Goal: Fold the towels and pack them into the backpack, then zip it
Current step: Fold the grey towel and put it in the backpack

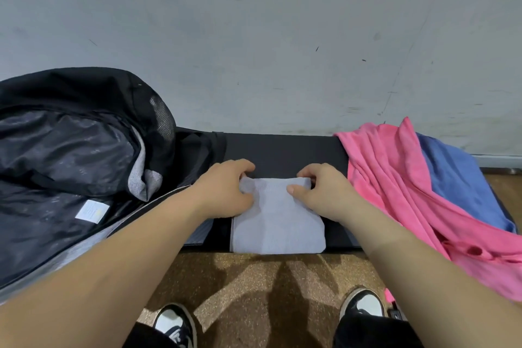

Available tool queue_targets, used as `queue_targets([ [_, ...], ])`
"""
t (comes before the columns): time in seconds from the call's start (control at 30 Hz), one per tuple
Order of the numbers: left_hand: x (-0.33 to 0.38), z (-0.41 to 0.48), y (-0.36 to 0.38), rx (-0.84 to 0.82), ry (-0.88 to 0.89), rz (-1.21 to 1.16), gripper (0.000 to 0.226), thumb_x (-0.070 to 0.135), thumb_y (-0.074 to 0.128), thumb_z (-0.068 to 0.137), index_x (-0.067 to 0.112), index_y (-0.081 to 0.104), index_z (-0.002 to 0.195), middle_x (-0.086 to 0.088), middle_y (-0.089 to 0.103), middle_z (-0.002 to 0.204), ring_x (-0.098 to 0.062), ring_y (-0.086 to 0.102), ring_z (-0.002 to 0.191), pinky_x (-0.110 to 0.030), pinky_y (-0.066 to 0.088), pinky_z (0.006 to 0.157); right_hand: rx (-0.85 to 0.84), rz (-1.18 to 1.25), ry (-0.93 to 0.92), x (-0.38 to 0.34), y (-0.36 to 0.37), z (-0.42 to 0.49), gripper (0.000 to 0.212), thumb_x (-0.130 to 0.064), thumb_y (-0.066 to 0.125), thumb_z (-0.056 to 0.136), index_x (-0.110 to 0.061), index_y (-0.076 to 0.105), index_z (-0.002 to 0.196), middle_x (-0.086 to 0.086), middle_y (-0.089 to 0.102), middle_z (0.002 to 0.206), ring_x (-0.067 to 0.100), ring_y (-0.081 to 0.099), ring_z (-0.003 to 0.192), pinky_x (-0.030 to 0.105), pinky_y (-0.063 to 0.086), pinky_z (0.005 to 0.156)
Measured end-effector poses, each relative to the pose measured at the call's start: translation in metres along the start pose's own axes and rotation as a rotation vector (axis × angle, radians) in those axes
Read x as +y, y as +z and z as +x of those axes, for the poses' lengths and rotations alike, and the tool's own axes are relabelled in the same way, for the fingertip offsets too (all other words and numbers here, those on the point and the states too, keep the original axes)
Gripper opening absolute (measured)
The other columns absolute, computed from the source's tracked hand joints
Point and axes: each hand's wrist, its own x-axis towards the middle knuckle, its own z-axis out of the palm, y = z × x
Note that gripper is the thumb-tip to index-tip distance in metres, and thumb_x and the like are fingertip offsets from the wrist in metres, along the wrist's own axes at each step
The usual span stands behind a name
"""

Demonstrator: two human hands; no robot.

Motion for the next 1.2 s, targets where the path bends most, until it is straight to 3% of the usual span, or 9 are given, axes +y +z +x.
queue_targets([
  [0.13, 0.007, -0.005, -0.002, -0.093, -0.007, 0.025, 0.036, 0.022, 0.069, 0.083, 0.02, 0.064, 0.119, 0.003, 0.068, 0.102, -0.018, 0.067, 0.094, -0.037, 0.059, 0.083, -0.057, 0.006, -0.028, -0.006, -0.006, -0.009, 0.023, -0.038, 0.078, 0.085, -0.026, 0.061, 0.091, -0.004, 0.064, 0.103, 0.014, 0.062, 0.09, 0.029, 0.05, 0.071],
  [0.23, 0.01, -0.009, -0.003, -0.115, -0.003, 0.055, 0.018, 0.025, 0.069, 0.081, 0.014, 0.068, 0.095, 0.002, 0.063, 0.084, -0.015, 0.055, 0.071, -0.031, 0.045, 0.061, -0.097, 0.036, -0.087, -0.009, -0.013, -0.015, 0.026, -0.03, 0.081, 0.084, -0.018, 0.06, 0.095, -0.006, 0.06, 0.091, 0.011, 0.055, 0.076, 0.024, 0.044, 0.064],
  [0.3, 0.008, -0.011, -0.006, -0.092, 0.009, 0.031, 0.015, 0.027, 0.07, 0.079, 0.016, 0.067, 0.09, 0.001, 0.065, 0.088, -0.014, 0.054, 0.071, -0.03, 0.044, 0.063, -0.112, 0.103, -0.107, -0.012, -0.016, -0.02, 0.032, -0.025, 0.083, 0.083, -0.018, 0.059, 0.102, -0.006, 0.056, 0.087, 0.01, 0.05, 0.07, 0.022, 0.042, 0.063],
  [0.4, 0.007, -0.013, -0.016, 0.021, 0.039, -0.072, 0.007, 0.023, 0.069, 0.082, 0.025, 0.066, 0.088, 0.006, 0.068, 0.087, -0.011, 0.06, 0.073, -0.027, 0.049, 0.064, -0.103, 0.17, -0.135, -0.015, -0.024, -0.022, 0.049, -0.023, 0.083, 0.084, -0.026, 0.06, 0.126, -0.003, 0.063, 0.11, 0.012, 0.061, 0.089, 0.026, 0.052, 0.082],
  [0.53, 0.003, -0.011, -0.02, 0.299, 0.147, -0.045, 0.013, 0.024, 0.071, 0.083, 0.032, 0.068, 0.093, 0.013, 0.069, 0.086, -0.01, 0.06, 0.086, -0.031, 0.052, 0.074, 0.115, 0.049, -0.35, -0.021, -0.027, -0.022, 0.022, -0.01, 0.075, 0.084, -0.025, 0.071, 0.101, -0.007, 0.069, 0.097, 0.016, 0.062, 0.094, 0.032, 0.051, 0.083],
  [0.7, 0.006, -0.012, -0.017, 0.529, 0.301, 0.252, 0.025, 0.015, 0.068, 0.078, 0.03, 0.068, 0.098, 0.013, 0.062, 0.095, -0.016, 0.054, 0.099, -0.037, 0.052, 0.071, 0.259, -0.083, -0.56, -0.024, -0.015, -0.025, 0.034, 0.008, 0.065, 0.069, -0.017, 0.061, 0.091, -0.003, 0.054, 0.095, 0.023, 0.053, 0.091, 0.045, 0.05, 0.074],
  [0.97, 0.016, -0.041, 0.01, 0.381, 0.416, 0.358, 0.028, 0.041, 0.066, 0.09, 0.032, 0.058, 0.115, 0.012, 0.051, 0.109, -0.013, 0.056, 0.095, -0.031, 0.047, 0.066, 0.161, -0.129, -0.565, 0.007, -0.012, -0.045, 0.032, -0.001, 0.071, 0.073, -0.02, 0.055, 0.094, -0.005, 0.048, 0.1, 0.019, 0.054, 0.087, 0.039, 0.051, 0.076],
  [1.07, 0.013, -0.046, 0.011, 0.402, 0.455, 0.419, 0.023, 0.04, 0.067, 0.088, 0.03, 0.063, 0.108, 0.01, 0.054, 0.103, -0.016, 0.056, 0.095, -0.031, 0.047, 0.064, 0.137, -0.119, -0.597, 0.013, -0.015, -0.047, 0.028, -0.008, 0.077, 0.075, -0.02, 0.061, 0.095, -0.005, 0.053, 0.105, 0.015, 0.056, 0.093, 0.032, 0.05, 0.082],
  [1.2, 0.013, -0.055, 0.02, 0.345, 0.449, 0.517, 0.017, 0.042, 0.062, 0.09, 0.027, 0.064, 0.099, 0.007, 0.053, 0.101, -0.019, 0.055, 0.096, -0.031, 0.042, 0.065, 0.057, -0.202, -0.589, 0.014, -0.012, -0.055, 0.024, -0.024, 0.085, 0.078, -0.023, 0.064, 0.091, -0.009, 0.054, 0.117, 0.014, 0.056, 0.102, 0.038, 0.052, 0.086],
])
